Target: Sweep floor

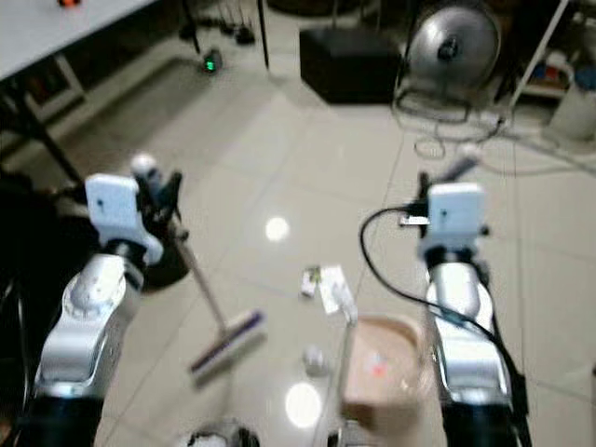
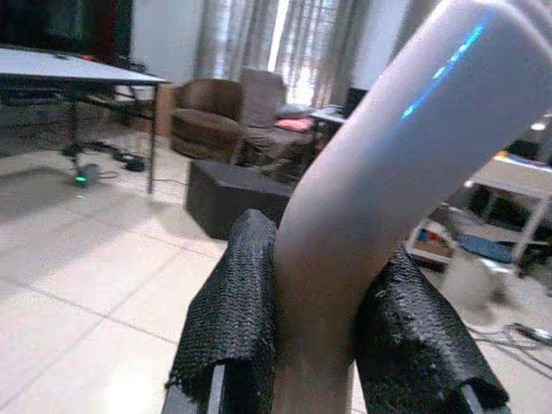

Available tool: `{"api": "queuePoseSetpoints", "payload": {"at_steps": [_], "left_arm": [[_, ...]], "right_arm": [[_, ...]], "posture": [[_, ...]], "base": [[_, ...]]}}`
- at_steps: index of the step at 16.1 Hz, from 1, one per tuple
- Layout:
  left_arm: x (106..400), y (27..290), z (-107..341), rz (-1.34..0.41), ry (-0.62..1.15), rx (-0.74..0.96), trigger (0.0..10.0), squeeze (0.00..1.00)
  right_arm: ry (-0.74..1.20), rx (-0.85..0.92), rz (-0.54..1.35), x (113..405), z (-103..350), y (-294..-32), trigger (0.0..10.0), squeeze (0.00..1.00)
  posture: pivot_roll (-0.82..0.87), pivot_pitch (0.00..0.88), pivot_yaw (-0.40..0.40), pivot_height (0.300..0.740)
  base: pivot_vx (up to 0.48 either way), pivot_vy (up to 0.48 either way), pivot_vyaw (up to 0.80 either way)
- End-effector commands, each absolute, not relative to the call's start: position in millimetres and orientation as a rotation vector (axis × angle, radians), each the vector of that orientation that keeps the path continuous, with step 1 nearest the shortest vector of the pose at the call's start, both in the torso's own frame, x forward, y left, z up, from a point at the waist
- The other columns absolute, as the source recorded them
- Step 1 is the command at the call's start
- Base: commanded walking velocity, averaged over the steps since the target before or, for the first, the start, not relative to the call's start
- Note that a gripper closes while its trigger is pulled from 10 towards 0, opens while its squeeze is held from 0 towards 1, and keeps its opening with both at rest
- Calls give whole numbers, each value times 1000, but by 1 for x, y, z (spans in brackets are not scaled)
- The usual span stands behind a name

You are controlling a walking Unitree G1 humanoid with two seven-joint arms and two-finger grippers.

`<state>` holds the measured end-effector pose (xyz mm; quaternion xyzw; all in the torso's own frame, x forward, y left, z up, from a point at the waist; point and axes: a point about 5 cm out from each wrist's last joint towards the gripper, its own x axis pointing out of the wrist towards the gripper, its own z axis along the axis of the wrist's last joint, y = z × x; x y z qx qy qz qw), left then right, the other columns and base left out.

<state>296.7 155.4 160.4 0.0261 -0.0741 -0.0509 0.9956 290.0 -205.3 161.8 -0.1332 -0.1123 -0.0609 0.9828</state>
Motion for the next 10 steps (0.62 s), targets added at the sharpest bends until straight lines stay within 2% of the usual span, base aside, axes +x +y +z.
{"api": "queuePoseSetpoints", "payload": {"at_steps": [1, 5, 10], "left_arm": [[296, 156, 160, -80, -162, 48, 10000, 0], [302, 159, 158, -23, -198, 40, 10000, 0], [312, 165, 157, 24, -242, 27, 10000, 0]], "right_arm": [[-264, -314, -82, 295, 164, -203, 10000, 0], [-272, -416, 3, 317, 150, -193, 10000, 0], [-307, -420, 19, 336, 144, -178, 10000, 0]], "posture": [[67, 184, 80, 740], [108, 275, 91, 740], [114, 319, 86, 740]], "base": [[0, 0, 0], [0, 0, 0], [0, 0, 0]]}}
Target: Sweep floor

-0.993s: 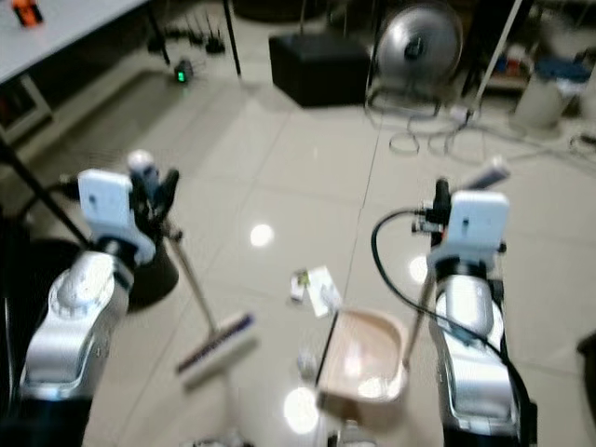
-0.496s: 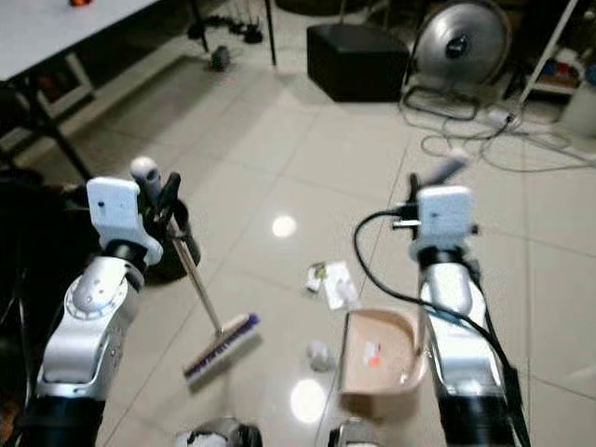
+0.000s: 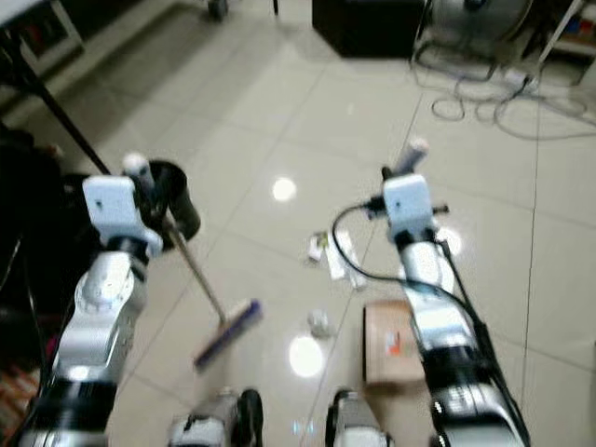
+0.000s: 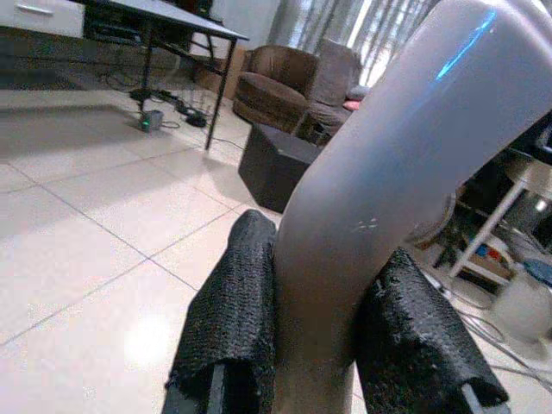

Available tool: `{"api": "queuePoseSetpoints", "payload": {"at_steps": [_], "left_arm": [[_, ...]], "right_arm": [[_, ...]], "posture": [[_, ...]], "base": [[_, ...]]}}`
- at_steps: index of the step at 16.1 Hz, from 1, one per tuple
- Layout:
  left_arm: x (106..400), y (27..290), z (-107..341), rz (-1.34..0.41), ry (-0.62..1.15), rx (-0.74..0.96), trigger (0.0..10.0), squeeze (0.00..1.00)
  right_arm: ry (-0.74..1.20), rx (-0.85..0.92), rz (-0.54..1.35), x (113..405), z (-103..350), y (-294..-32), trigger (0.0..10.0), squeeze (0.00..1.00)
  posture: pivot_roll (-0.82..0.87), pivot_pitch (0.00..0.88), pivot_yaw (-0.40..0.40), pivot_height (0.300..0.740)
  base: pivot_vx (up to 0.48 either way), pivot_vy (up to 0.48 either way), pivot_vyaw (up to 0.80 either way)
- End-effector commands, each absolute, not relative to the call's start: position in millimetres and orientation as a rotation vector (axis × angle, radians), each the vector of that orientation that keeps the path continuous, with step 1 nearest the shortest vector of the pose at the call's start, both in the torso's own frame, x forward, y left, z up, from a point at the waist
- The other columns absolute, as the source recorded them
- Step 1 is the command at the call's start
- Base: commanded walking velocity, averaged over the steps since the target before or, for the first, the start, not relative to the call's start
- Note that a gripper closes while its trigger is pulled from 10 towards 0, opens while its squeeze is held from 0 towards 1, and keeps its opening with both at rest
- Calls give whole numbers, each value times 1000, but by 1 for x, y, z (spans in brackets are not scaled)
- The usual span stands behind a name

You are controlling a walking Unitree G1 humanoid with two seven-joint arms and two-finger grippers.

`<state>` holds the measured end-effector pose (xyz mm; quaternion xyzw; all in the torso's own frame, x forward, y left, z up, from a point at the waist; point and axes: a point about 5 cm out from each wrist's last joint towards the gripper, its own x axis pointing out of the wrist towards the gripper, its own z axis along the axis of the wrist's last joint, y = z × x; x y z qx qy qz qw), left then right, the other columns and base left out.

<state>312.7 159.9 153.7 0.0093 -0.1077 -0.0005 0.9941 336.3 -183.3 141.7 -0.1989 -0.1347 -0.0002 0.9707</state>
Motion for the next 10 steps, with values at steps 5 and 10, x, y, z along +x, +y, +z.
{"api": "queuePoseSetpoints", "payload": {"at_steps": [5, 10], "left_arm": [[325, 164, 149, 40, -247, 46, 10000, 0], [336, 163, 143, 82, -242, 51, 10000, 0]], "right_arm": [[-309, -400, 95, 335, 121, -132, 10000, 0], [-320, -330, 130, 330, 115, -90, 10000, 0]], "posture": [[104, 342, 82, 740], [91, 347, 84, 740]], "base": [[0, 0, 0], [0, 0, 0]]}}
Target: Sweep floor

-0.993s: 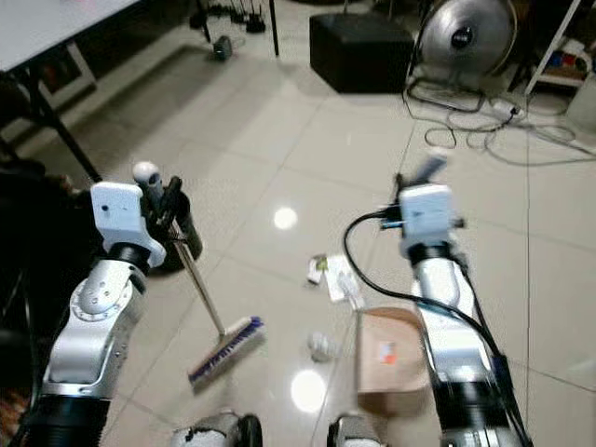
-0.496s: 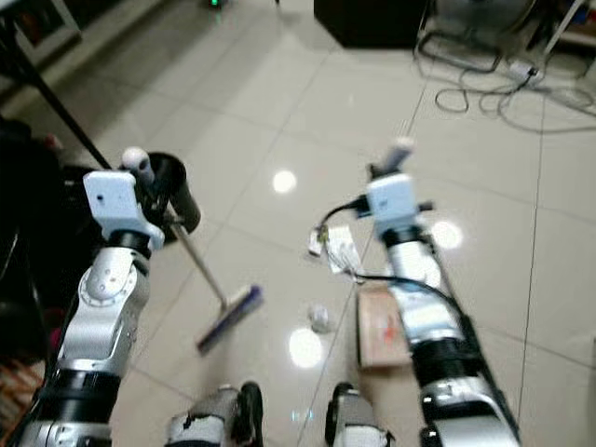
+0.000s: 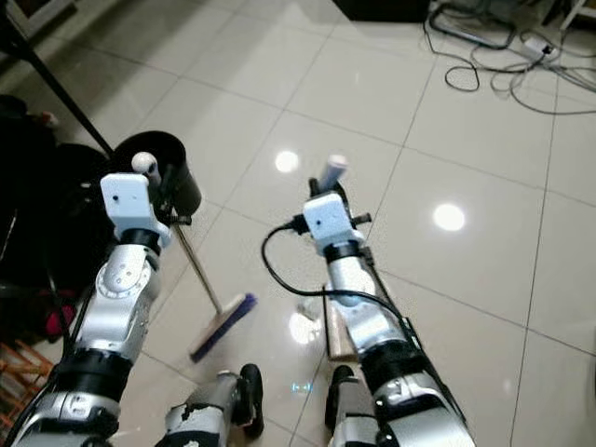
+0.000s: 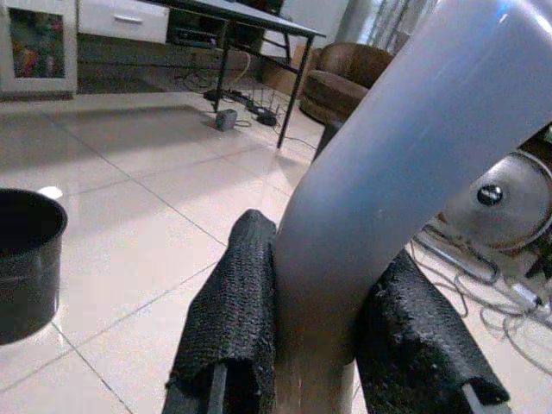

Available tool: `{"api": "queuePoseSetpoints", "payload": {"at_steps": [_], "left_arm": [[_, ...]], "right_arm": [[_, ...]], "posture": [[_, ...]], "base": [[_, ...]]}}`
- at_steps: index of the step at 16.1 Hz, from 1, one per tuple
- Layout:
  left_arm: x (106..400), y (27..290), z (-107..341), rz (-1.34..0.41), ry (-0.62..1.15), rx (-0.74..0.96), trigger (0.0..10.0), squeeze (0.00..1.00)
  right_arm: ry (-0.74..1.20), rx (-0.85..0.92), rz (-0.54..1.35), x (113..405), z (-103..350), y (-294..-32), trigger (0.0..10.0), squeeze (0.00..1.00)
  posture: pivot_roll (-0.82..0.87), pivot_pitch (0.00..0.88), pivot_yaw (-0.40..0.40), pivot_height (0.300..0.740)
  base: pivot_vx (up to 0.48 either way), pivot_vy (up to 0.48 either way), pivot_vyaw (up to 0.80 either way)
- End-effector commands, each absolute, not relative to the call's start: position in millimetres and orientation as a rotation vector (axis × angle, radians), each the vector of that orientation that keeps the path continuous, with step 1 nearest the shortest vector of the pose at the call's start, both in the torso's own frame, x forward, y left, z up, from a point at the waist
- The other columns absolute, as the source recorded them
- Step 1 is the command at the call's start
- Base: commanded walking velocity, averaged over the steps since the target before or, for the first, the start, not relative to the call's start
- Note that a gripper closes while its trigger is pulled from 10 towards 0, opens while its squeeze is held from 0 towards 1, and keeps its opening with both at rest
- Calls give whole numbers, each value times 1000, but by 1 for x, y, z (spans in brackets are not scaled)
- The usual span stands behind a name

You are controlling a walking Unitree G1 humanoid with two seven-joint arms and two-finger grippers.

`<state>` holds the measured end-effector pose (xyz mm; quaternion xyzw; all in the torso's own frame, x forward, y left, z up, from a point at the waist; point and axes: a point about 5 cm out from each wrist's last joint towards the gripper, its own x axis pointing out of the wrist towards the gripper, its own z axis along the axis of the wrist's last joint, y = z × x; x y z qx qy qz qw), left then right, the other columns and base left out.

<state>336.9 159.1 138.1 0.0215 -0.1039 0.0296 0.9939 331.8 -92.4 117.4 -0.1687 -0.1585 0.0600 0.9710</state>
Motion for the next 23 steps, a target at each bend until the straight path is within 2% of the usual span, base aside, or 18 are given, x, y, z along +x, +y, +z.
{"api": "queuePoseSetpoints", "payload": {"at_steps": [1, 6, 12, 14, 16, 18, 20, 23], "left_arm": [[339, 161, 142, 94, -246, 42, 10000, 0], [354, 141, 138, 140, -228, -42, 10000, 0], [365, 115, 148, 136, -177, -297, 10000, 0], [362, 102, 155, 25, -162, -409, 10000, 0], [361, 96, 162, -58, -170, -446, 10000, 0], [360, 92, 168, -148, -179, -431, 10000, 0], [357, 89, 177, -317, -197, -322, 10000, 0], [357, 96, 190, -398, -208, -267, 10000, 0]], "right_arm": [[-326, -301, 123, 331, 118, -83, 10000, 0], [-329, -206, 150, 329, 125, -56, 10000, 0], [-291, -186, 97, 337, 126, -59, 10000, 0], [-276, -183, 60, 343, 128, -69, 10000, 0], [-267, -180, 47, 345, 127, -74, 10000, 0], [-265, -181, 42, 346, 127, -76, 10000, 0], [-269, -175, 42, 347, 128, -80, 10000, 0], [-276, -152, 20, 349, 130, -90, 10000, 0]], "posture": [[79, 342, 81, 740], [25, 337, 67, 740], [46, 336, 54, 740], [53, 337, 53, 740], [52, 332, 54, 740], [50, 328, 52, 740], [55, 311, 54, 740], [66, 289, 58, 740]], "base": [[0, 0, 0], [0, 0, 0], [0, 0, 0], [0, 0, 0], [0, 0, 0], [0, 0, 0], [0, 0, 0], [0, 0, 0]]}}
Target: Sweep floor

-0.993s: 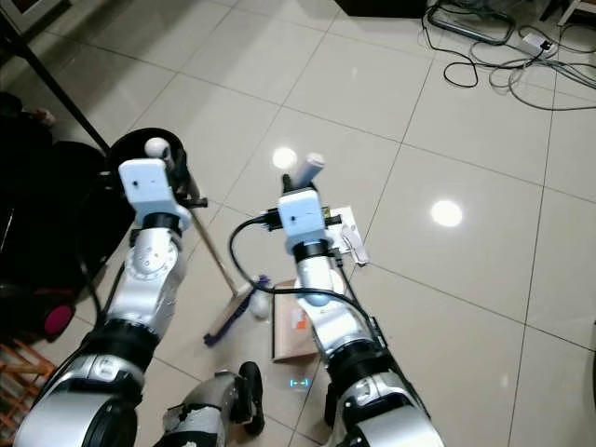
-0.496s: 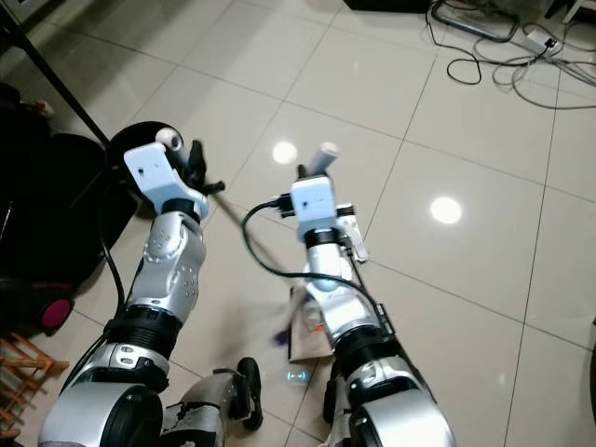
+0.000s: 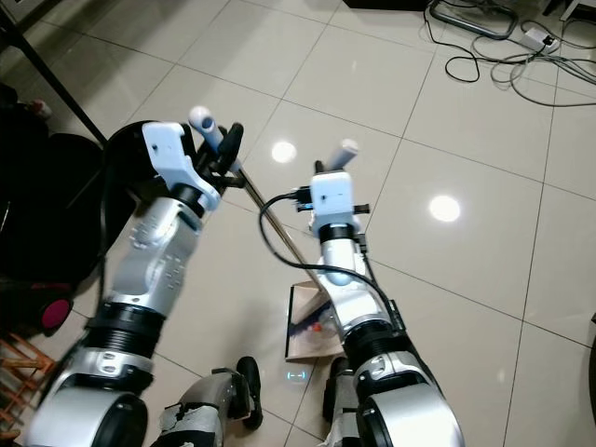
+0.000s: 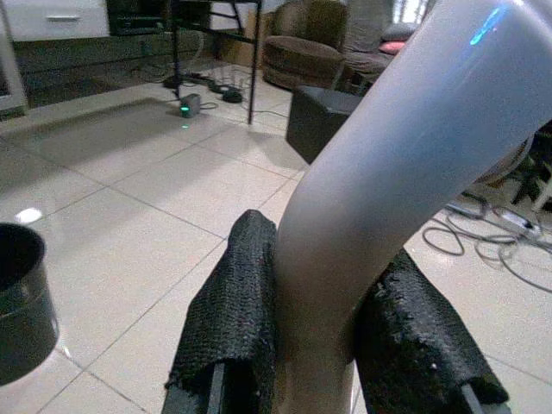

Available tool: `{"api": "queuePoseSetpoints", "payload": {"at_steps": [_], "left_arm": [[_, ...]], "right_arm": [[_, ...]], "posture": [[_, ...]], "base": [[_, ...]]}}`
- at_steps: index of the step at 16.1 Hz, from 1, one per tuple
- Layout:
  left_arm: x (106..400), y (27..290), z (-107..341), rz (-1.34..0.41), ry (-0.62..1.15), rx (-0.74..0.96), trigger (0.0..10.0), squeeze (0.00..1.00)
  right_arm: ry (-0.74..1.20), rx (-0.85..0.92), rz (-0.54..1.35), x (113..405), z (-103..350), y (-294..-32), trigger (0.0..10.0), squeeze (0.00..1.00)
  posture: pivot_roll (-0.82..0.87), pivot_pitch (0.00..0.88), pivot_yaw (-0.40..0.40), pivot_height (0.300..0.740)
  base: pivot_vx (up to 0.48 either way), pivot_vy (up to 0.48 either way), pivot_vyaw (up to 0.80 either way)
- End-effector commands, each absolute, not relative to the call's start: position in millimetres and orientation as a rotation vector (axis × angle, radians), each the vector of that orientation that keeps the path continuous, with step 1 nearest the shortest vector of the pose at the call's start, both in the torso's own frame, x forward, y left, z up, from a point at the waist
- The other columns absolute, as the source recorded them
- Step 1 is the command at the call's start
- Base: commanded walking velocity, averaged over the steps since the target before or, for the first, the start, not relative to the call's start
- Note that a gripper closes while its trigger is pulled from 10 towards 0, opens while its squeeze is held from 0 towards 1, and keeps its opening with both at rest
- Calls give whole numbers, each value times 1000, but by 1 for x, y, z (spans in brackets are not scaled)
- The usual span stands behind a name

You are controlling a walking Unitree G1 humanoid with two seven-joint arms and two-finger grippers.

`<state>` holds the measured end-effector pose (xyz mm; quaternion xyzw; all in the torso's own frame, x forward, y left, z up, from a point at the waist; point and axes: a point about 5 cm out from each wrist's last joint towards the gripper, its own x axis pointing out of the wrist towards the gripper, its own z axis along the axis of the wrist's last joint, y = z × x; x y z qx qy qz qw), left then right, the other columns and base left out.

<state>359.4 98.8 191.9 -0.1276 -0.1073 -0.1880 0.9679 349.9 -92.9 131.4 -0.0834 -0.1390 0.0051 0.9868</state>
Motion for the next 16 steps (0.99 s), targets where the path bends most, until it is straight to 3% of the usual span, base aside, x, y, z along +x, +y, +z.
{"api": "queuePoseSetpoints", "payload": {"at_steps": [1, 5, 8, 10, 12, 13, 15, 16], "left_arm": [[359, 101, 197, -419, -218, -266, 10000, 0], [370, 133, 215, -402, -249, -170, 10000, 0], [377, 150, 231, -353, -295, -199, 10000, 0], [383, 171, 247, -326, -323, -180, 10000, 0], [390, 195, 271, -281, -363, -100, 10000, 0], [394, 208, 283, -239, -370, -32, 10000, 0], [394, 225, 288, -191, -360, 24, 10000, 0], [393, 234, 284, -160, -326, 55, 10000, 0]], "right_arm": [[-277, -127, -2, 350, 132, -97, 10000, 0], [-328, 57, -67, 350, 148, -130, 10000, 0], [-371, 66, -66, 347, 158, -143, 10000, 0], [-391, 45, -56, 342, 163, -152, 10000, 0], [-403, 41, -34, 342, 172, -159, 10000, 0], [-407, 45, -22, 343, 179, -162, 10000, 0], [-420, 40, -9, 340, 184, -167, 10000, 0], [-415, 40, -7, 338, 185, -172, 10000, 0]], "posture": [[74, 281, 60, 740], [92, 220, 67, 740], [90, 197, 62, 740], [59, 101, 60, 740], [64, 48, 55, 740], [82, 63, 51, 740], [73, 3, 68, 740], [68, 22, 69, 740]], "base": [[0, 0, 0], [0, 0, 0], [0, 0, 0], [0, 0, 0], [0, 0, 0], [0, 0, 0], [0, 0, 0], [0, 0, 0]]}}
